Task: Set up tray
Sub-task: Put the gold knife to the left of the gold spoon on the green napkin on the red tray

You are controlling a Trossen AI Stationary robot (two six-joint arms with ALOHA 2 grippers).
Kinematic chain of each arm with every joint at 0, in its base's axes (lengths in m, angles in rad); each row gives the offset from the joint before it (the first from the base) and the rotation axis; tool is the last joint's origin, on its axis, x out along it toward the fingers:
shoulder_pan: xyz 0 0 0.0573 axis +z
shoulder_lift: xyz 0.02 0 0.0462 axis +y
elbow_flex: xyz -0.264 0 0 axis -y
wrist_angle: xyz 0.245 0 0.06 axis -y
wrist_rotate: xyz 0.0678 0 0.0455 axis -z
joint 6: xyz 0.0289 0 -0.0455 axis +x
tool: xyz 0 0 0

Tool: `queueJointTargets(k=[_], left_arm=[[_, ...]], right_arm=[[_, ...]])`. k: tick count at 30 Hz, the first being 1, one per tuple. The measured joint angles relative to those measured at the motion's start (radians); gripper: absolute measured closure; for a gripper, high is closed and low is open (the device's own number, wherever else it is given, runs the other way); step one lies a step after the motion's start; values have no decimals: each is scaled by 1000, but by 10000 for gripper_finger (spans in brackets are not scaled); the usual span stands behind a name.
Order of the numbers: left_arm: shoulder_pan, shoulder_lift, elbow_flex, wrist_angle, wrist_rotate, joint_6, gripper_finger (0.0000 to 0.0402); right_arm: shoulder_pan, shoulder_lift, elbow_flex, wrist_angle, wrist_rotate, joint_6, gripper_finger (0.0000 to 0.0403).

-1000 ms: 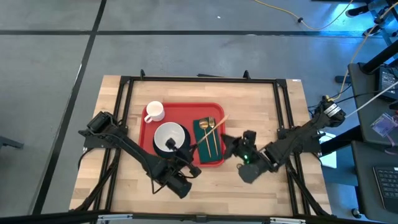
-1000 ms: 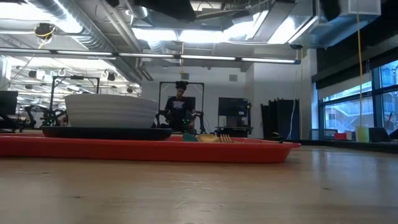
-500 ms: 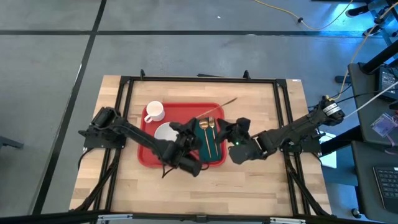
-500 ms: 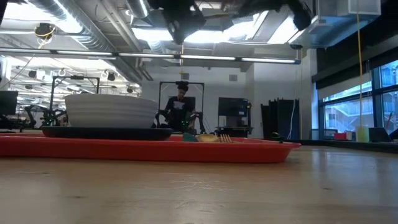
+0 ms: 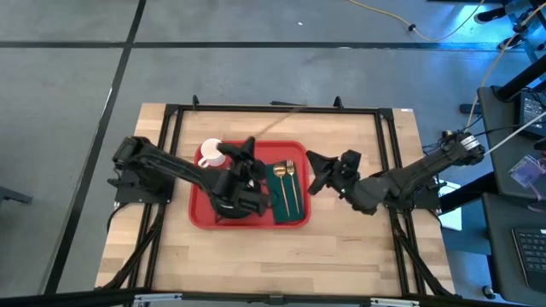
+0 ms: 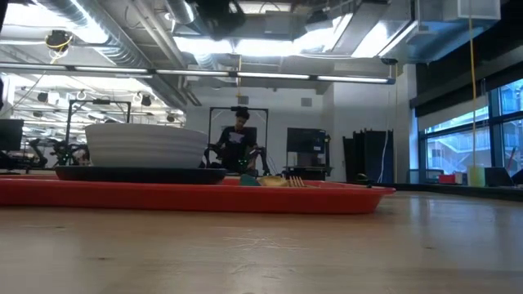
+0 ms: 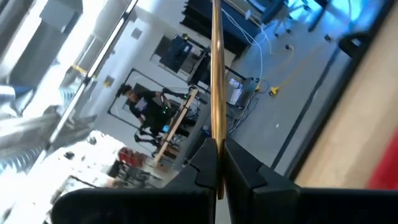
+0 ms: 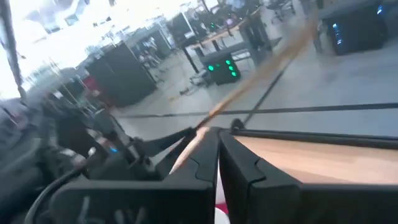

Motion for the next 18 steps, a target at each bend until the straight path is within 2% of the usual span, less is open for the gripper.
queueJointTargets(k=[4,7,13,18], left_arm=[[13,-88,0,7,-2,-4,398],[13,-142,0,14,-3,2,398],[10,-179,0,72,-3,74,398],[9,-172,0,171,-3,212,398]], right_arm=[[-14,-15,0,114,-41,-22,383],[-51,-14,0,192,-109,-58,368],[-146,-14,0,292,-274,-69,303],[-221,-14,0,281,-303,2,245]])
